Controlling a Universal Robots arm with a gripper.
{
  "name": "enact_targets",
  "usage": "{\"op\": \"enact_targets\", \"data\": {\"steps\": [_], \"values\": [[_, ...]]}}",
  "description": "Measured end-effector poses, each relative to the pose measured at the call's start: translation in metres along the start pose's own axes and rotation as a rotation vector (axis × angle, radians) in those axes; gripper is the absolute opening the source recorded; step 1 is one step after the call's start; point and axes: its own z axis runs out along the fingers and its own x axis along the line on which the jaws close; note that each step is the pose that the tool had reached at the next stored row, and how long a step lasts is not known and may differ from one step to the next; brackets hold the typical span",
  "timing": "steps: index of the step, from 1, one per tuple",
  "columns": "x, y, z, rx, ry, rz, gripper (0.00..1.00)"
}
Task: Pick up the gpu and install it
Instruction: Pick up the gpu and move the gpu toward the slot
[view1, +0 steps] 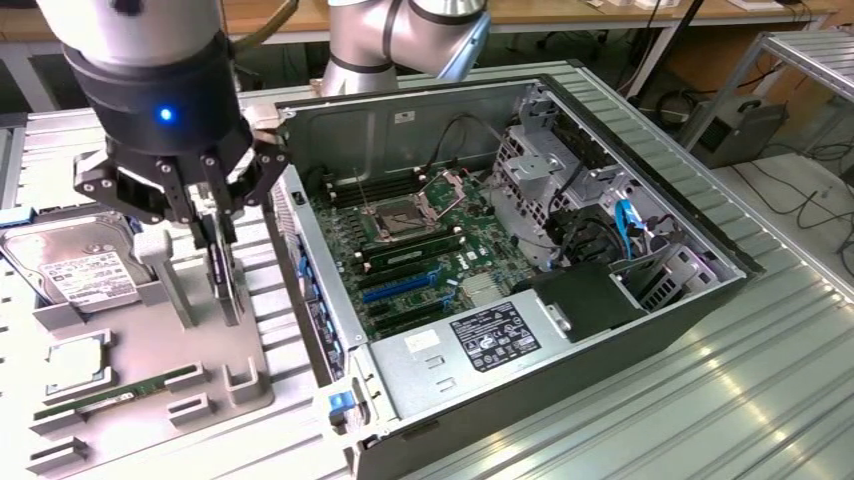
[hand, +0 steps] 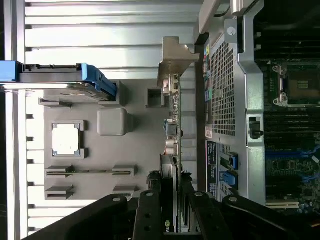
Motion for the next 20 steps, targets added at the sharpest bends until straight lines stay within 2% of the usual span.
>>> {"op": "enact_targets", "data": {"steps": [6, 12, 13, 15, 18, 20], "values": [[-0.012, -0.0017, -0.0275, 0.0001, 0.0046, 0.000, 0.26], [-0.035, -0.0045, -0.0587, 0.0004, 0.0233, 0.001, 0.26], [-0.041, -0.0047, -0.0652, 0.0006, 0.0294, 0.002, 0.26], [-0.050, -0.0045, -0.0703, 0.0006, 0.0408, 0.003, 0.26], [-0.063, -0.0042, -0.0734, 0.0011, 0.0608, 0.004, 0.26], [-0.073, -0.0040, -0.0740, 0.0012, 0.0717, 0.005, 0.26]]}}
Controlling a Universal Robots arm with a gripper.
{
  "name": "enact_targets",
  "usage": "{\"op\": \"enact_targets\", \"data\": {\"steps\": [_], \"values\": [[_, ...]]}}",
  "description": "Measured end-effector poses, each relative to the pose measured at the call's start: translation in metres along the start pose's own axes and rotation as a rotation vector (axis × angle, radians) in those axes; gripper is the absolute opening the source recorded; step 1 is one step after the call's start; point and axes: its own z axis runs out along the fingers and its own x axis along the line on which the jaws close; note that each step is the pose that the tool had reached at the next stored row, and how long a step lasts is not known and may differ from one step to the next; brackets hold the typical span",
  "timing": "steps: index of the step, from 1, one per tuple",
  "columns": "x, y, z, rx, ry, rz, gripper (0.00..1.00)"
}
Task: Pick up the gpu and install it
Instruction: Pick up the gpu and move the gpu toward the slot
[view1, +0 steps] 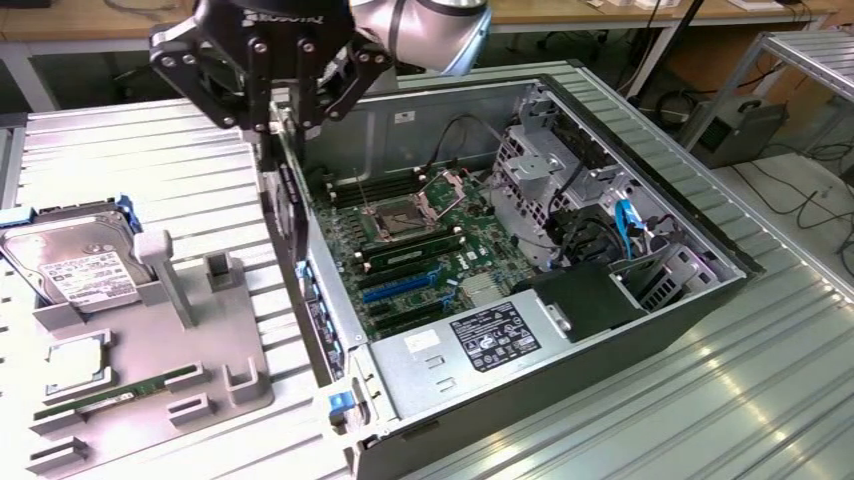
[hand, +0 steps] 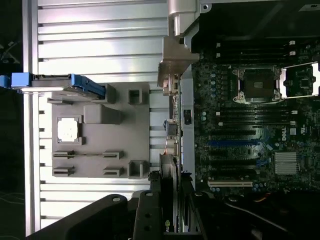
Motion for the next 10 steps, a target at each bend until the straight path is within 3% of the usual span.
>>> {"op": "enact_targets", "data": {"steps": [3, 10], "values": [[-0.014, 0.0003, -0.0012, 0.0003, 0.0112, 0.001, 0.26], [-0.046, 0.0010, -0.0028, 0.0005, 0.0233, 0.002, 0.26]]}}
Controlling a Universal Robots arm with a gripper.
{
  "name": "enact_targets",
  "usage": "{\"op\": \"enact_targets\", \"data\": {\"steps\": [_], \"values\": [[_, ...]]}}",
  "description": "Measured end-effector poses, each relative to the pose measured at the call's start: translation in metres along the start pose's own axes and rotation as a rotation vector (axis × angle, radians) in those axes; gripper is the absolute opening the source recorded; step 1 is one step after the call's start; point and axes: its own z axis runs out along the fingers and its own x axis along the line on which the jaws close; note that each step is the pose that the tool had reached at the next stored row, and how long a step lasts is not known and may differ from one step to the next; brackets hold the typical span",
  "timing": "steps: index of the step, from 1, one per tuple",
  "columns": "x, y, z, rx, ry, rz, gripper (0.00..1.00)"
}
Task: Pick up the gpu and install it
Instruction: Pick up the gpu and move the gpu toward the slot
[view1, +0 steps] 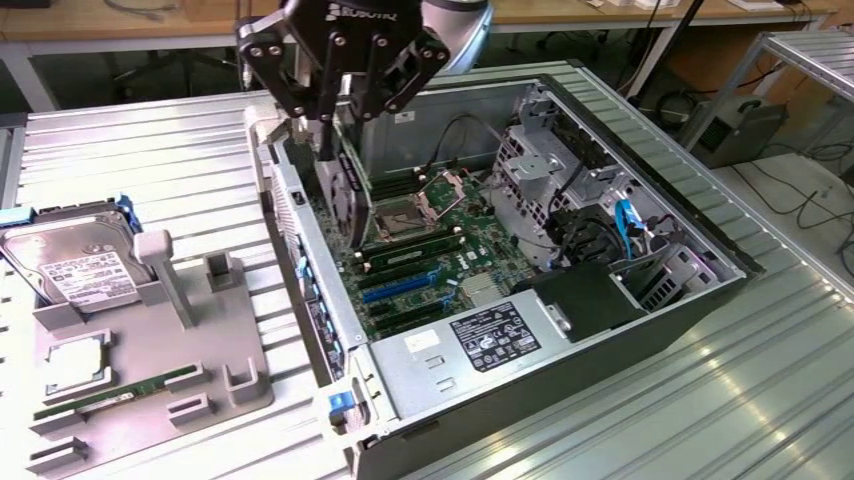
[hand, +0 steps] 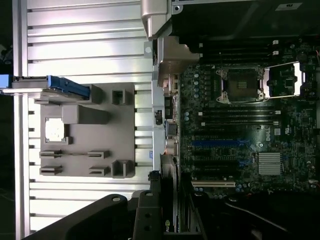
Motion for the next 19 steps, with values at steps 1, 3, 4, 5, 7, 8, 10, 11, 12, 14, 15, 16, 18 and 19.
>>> {"op": "enact_targets", "data": {"steps": [1, 3, 4, 5, 7, 8, 10, 11, 12, 14, 15, 16, 18, 19], "values": [[-0.004, 0.0001, -0.0002, 0.0000, 0.0012, 0.000, 0.26], [-0.015, 0.0005, -0.0002, 0.0001, 0.0032, 0.000, 0.26], [-0.021, 0.0009, 0.0002, 0.0001, 0.0043, 0.000, 0.26], [-0.025, 0.0014, 0.0007, 0.0001, 0.0053, 0.000, 0.26], [-0.034, 0.0024, 0.0020, 0.0002, 0.0071, 0.000, 0.26], [-0.042, 0.0032, 0.0033, 0.0001, 0.0081, 0.000, 0.26], [-0.052, 0.0044, 0.0053, 0.0003, 0.0091, 0.001, 0.26], [-0.060, 0.0055, 0.0070, 0.0006, 0.0096, 0.001, 0.26], [-0.066, 0.0063, 0.0084, 0.0010, 0.0099, 0.001, 0.26], [-0.077, 0.0083, 0.0118, 0.0032, 0.0099, 0.001, 0.26], [-0.083, 0.0094, 0.0137, 0.0044, 0.0098, 0.001, 0.26], [-0.088, 0.0104, 0.0153, 0.0056, 0.0098, 0.001, 0.26], [-0.100, 0.0127, 0.0191, 0.0086, 0.0098, 0.001, 0.26], [-0.107, 0.0141, 0.0212, 0.0103, 0.0098, 0.002, 0.26]]}}
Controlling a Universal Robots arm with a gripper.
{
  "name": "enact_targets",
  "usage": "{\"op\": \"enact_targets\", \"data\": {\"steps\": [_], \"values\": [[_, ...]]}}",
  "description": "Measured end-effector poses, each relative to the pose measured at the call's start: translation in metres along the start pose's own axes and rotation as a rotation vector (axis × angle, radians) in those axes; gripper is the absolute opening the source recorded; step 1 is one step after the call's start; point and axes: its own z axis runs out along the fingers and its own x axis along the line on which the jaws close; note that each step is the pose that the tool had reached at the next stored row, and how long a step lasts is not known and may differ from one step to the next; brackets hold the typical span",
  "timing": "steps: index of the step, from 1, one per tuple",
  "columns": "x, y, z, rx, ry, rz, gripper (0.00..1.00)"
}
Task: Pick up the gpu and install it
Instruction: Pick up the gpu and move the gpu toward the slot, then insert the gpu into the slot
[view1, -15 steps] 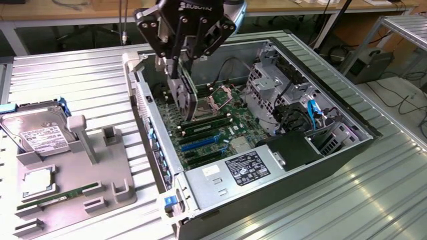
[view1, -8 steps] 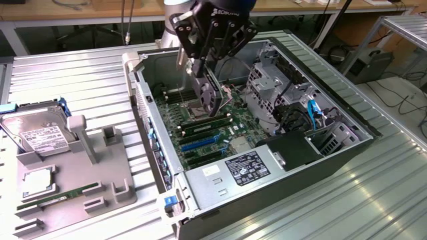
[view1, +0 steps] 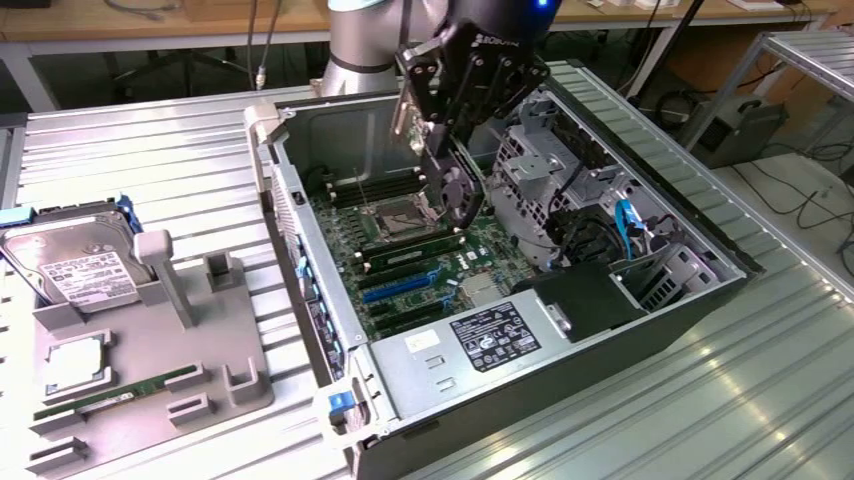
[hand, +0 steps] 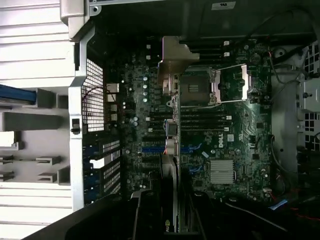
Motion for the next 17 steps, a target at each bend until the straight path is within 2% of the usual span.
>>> {"op": "enact_targets", "data": {"steps": [4, 7, 10, 17], "values": [[-0.026, 0.0039, 0.0073, 0.0052, -0.0001, 0.000, 0.26], [-0.040, 0.0040, 0.0104, 0.0054, -0.0011, 0.000, 0.26], [-0.041, 0.0036, 0.0134, 0.0056, -0.0065, 0.000, 0.26], [-0.041, 0.0036, 0.0137, 0.0056, -0.0066, 0.000, 0.26]]}}
